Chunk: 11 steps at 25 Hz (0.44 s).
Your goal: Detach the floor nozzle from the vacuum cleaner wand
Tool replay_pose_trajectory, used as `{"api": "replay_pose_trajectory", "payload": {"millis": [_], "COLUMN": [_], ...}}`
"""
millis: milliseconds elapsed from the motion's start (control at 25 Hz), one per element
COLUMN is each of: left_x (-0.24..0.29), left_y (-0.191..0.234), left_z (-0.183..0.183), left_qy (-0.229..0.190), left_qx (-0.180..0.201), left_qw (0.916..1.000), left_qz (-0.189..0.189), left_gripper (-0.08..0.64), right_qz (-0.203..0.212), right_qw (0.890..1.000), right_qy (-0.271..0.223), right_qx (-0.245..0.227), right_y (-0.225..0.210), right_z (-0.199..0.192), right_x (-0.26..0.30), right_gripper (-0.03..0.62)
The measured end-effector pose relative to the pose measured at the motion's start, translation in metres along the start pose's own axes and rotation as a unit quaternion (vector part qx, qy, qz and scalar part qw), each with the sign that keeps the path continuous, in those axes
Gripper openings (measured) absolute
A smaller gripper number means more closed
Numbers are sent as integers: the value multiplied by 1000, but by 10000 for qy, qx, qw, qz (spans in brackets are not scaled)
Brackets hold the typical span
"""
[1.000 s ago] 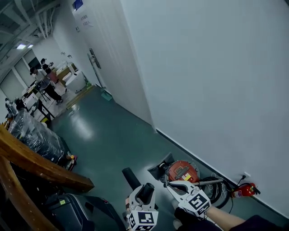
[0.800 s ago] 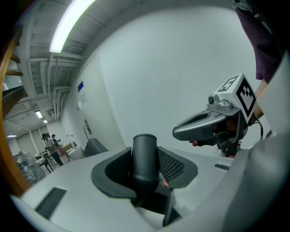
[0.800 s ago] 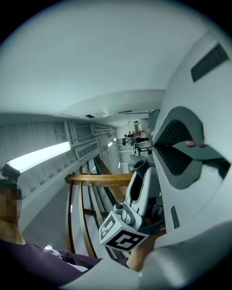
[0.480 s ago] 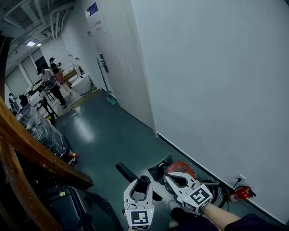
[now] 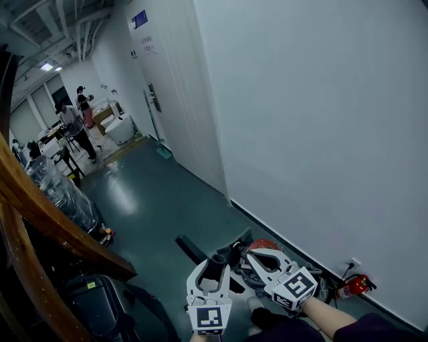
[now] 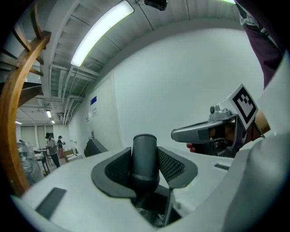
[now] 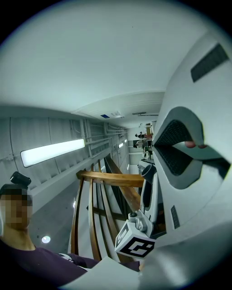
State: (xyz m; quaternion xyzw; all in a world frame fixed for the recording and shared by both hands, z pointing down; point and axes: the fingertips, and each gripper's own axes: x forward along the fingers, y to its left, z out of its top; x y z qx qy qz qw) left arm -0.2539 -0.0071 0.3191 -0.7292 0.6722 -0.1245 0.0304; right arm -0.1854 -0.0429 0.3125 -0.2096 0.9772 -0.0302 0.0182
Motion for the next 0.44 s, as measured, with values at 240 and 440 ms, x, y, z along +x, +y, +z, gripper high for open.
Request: {"api": "replay_pose_trajectory", "payload": {"millis": [240, 440], "left_x": [-4, -4], "left_y": [-2, 0], "left_z": [-4, -8], "left_qy": [0, -95], "left_qx": [-35, -57], "left_qw": [10000, 9999], "left_qz": [-55, -39], "left_gripper": [179, 179], "right_qz": [-25, -19], "right_qw": [10000, 10000], "right_qy": [15, 77], "right_qx": [-3, 0], "right_y": [5, 7], "right_z": [-4, -9], "right_x": [-3, -2], "right_gripper": [17, 17]}}
